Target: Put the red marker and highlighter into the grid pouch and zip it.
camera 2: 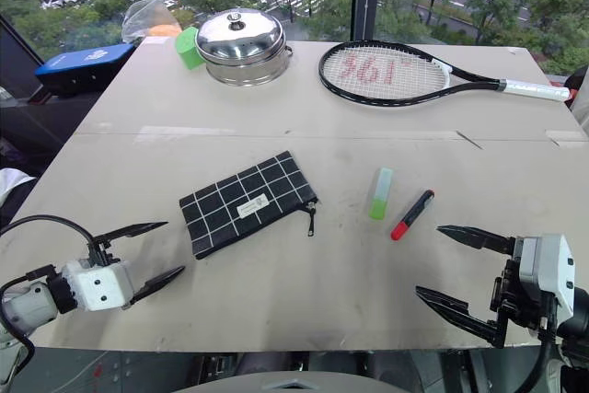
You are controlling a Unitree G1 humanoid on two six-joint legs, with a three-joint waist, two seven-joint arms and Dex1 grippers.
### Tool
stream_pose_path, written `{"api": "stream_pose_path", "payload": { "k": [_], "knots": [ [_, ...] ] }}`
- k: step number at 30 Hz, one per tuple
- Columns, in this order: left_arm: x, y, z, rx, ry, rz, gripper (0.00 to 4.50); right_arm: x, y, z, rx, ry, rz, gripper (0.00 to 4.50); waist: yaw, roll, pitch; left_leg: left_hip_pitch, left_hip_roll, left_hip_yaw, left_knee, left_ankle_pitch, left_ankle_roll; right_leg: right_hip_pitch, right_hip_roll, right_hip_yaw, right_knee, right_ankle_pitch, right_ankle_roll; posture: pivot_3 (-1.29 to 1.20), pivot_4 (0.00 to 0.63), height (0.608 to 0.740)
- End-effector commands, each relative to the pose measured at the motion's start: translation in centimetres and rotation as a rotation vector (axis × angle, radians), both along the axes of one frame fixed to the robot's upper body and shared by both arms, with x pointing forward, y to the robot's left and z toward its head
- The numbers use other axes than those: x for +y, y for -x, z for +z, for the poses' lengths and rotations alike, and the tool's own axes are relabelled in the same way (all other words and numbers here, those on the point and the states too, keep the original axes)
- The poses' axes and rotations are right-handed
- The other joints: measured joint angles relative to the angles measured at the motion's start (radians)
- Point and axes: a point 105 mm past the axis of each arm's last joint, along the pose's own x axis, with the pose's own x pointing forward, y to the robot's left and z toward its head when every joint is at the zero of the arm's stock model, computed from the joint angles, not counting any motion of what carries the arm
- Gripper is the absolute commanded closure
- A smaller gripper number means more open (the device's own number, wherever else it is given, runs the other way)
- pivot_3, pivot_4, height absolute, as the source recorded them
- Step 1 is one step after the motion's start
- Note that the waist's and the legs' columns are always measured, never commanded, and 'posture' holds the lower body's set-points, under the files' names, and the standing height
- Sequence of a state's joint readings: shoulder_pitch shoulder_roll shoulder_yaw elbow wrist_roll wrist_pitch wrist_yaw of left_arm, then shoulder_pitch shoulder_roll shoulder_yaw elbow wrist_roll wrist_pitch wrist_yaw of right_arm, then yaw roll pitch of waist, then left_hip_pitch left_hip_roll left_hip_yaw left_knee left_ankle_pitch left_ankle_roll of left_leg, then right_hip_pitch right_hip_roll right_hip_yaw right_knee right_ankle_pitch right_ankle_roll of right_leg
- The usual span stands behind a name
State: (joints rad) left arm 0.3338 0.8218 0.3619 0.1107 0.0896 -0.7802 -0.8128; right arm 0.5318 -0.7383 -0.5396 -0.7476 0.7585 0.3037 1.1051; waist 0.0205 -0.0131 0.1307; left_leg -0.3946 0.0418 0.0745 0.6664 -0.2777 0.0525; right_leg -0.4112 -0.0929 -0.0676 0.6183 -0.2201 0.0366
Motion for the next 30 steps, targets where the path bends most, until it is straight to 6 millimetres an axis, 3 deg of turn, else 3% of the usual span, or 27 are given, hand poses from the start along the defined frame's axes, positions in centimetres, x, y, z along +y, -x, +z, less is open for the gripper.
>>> {"api": "stream_pose_path", "payload": {
  "k": [1, 4, 19, 25, 27, 30],
  "knots": [
    [-1.0, -0.8, -1.2, -0.001, 0.003, 0.023, 0.03, 1.3, 0.1, 0.7, -0.026, -0.023, 0.049, 0.00, 0.010, 0.004, -0.002, 0.000, 0.000, 0.000, 0.000, 0.000, 0.000, 0.001, -0.001, 0.000, 0.000, 0.000, 0.000, 0.00, 0.150, 0.740],
    [-2.0, -1.8, -1.4, -0.016, 0.005, 0.044, 0.03, 1.7, -0.1, 0.8, -0.029, -0.029, 0.056, 0.00, 0.034, 0.011, -0.004, 0.000, -0.002, 0.001, 0.001, -0.002, -0.003, 0.001, -0.005, -0.003, 0.002, -0.002, 0.004, 0.00, 0.150, 0.740],
    [-5.3, -6.3, -2.6, -0.097, -0.005, -0.048, 0.03, 2.0, -0.2, 0.9, -0.039, -0.045, 0.043, 0.00, 0.049, 0.012, -0.008, 0.001, -0.002, 0.000, 0.002, 0.001, 0.001, 0.003, 0.002, -0.006, 0.004, -0.001, 0.003, 0.00, 0.150, 0.740],
    [-7.7, -7.4, -3.0, -0.143, 0.003, -0.159, 0.03, 2.4, 0.0, 0.9, -0.043, -0.053, 0.043, 0.00, 0.048, 0.011, -0.009, 0.003, -0.002, 0.000, 0.003, 0.001, 0.001, 0.005, 0.001, -0.006, 0.004, -0.002, 0.004, 0.00, 0.150, 0.740],
    [-7.7, -8.5, -2.9, -0.079, 0.137, -0.040, 0.03, 2.5, 0.1, 0.9, -0.044, -0.056, 0.037, 0.00, 0.049, 0.012, -0.010, 0.003, -0.002, 0.000, 0.003, 0.001, 0.001, 0.006, 0.001, -0.006, 0.004, -0.002, 0.004, 0.00, 0.150, 0.740],
    [-8.9, -8.2, -2.7, -0.102, 0.078, -0.122, 0.03, 2.6, 0.2, 1.0, -0.047, -0.059, 0.027, 0.00, 0.049, 0.009, -0.011, 0.003, -0.002, -0.001, 0.003, 0.001, 0.001, 0.006, 0.001, -0.007, 0.004, -0.002, 0.004, 0.00, 0.150, 0.740]
  ]
}}
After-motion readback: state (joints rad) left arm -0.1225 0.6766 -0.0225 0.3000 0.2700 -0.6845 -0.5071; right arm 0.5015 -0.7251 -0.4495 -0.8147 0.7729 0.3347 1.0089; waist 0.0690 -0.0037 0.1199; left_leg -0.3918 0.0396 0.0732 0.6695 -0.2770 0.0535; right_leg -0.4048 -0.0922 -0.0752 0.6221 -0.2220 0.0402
